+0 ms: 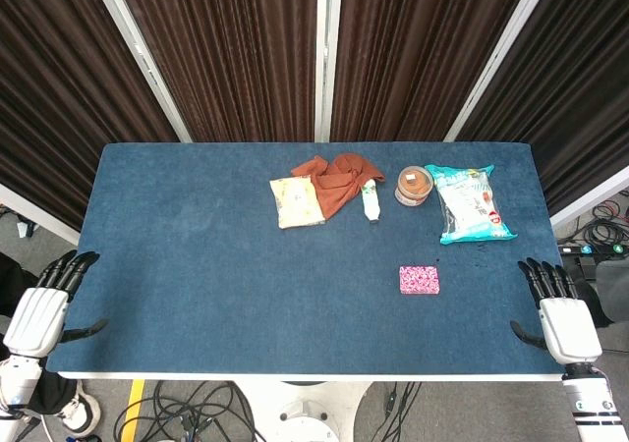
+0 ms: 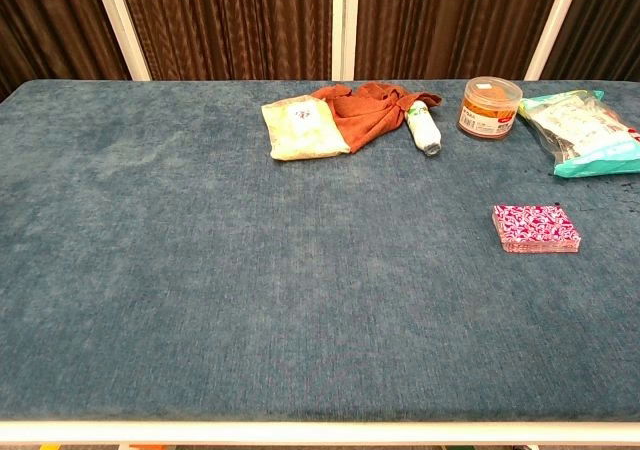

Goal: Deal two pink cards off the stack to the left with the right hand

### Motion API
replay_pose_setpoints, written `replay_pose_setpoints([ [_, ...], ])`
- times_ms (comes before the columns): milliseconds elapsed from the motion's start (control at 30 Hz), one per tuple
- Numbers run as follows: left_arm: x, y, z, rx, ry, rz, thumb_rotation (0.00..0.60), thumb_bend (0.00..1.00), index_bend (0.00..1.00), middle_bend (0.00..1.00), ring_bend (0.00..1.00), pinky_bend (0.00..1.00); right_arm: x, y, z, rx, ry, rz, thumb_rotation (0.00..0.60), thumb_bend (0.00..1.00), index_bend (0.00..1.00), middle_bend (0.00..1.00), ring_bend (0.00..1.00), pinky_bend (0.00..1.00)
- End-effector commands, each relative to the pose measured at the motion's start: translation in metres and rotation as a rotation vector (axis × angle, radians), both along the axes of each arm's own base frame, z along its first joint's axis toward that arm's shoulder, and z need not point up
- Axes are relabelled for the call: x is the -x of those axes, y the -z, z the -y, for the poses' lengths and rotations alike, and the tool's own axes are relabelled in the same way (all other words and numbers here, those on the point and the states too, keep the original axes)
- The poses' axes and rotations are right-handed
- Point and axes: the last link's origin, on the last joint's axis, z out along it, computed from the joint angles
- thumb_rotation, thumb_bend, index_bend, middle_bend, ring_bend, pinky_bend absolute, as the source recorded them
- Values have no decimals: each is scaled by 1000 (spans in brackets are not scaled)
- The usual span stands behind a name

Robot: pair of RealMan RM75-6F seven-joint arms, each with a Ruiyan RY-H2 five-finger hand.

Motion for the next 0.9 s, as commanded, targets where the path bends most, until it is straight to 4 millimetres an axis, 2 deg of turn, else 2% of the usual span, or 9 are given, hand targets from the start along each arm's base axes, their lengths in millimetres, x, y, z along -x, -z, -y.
replay_pose_setpoints([
  [33, -1, -1, 0, 1, 7, -3, 600, 15, 91, 100, 0, 126, -1, 2, -1, -4, 0, 2, 600, 126, 54, 37, 0, 0],
  [200, 2, -4, 3, 0, -5, 1, 600, 16, 92, 101, 0, 126, -1, 4, 0, -10, 4, -2, 600, 127, 54, 37, 0, 0],
  [467, 6, -2, 3, -4, -13, 20, 600, 15, 92, 100, 0, 125, -4, -3, 3, 9, -12, -24, 600, 127, 54, 34, 3, 8],
  [600, 6, -1, 3, -4, -5, 15, 600, 15, 92, 100, 0, 126, -5, -1, 10, -5, -28, -39, 600, 127, 57, 34, 149, 283],
  [733, 7, -1, 4, -1, -10, 12, 600, 15, 91, 100, 0, 125, -6, 5, 22, -37, -23, -19, 600, 131, 103, 68, 296, 440],
  [900, 7, -1, 4, 1, -11, 13, 600, 16, 92, 101, 0, 126, -17, 20, 37, -88, -40, -9, 600, 141, 135, 165, 667, 822],
])
